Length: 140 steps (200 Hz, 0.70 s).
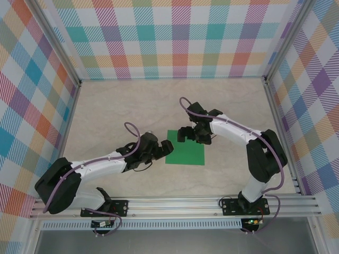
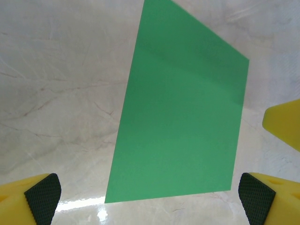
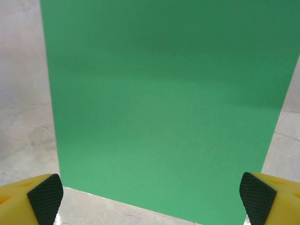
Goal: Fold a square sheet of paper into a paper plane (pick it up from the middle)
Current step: Rotate the square sheet of paper at the center of the table.
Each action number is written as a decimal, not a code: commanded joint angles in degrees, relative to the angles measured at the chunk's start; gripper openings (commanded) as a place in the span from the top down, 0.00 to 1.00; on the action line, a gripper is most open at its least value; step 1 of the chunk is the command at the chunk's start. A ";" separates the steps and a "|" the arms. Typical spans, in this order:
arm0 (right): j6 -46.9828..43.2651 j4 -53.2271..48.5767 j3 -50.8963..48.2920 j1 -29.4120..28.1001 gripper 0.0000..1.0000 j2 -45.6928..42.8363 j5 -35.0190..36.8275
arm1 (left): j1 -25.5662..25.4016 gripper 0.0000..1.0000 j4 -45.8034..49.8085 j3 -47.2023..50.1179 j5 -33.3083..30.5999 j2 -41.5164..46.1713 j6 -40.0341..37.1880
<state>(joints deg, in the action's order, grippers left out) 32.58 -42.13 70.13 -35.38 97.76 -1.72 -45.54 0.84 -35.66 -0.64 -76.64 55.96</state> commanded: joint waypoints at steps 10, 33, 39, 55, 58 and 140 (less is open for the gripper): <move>1.20 -4.15 2.62 -0.57 0.00 1.01 2.16 | 0.78 0.00 -1.54 -0.84 2.06 -0.46 0.59; 1.35 -7.00 4.46 -0.79 0.00 2.40 4.20 | 0.92 0.00 -0.70 -0.74 0.82 -0.25 0.85; 1.43 -7.45 4.86 -0.83 0.00 2.76 4.43 | 0.98 0.00 -0.50 -0.94 0.89 -0.50 0.74; 1.43 -8.46 5.99 -0.99 0.00 3.93 3.74 | 0.98 0.00 -0.62 -1.08 1.43 -0.79 0.59; 1.47 -8.63 6.27 -1.05 0.00 4.21 3.63 | 1.06 0.00 -0.75 -1.08 1.49 -0.75 0.55; 9.23 -10.36 11.52 -3.82 0.00 12.34 4.38 | 2.04 0.00 2.05 1.80 -1.83 5.98 0.46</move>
<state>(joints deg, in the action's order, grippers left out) 37.41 -50.22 80.25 -38.54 108.01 1.54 -44.60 1.39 -35.35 -0.78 -73.38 56.16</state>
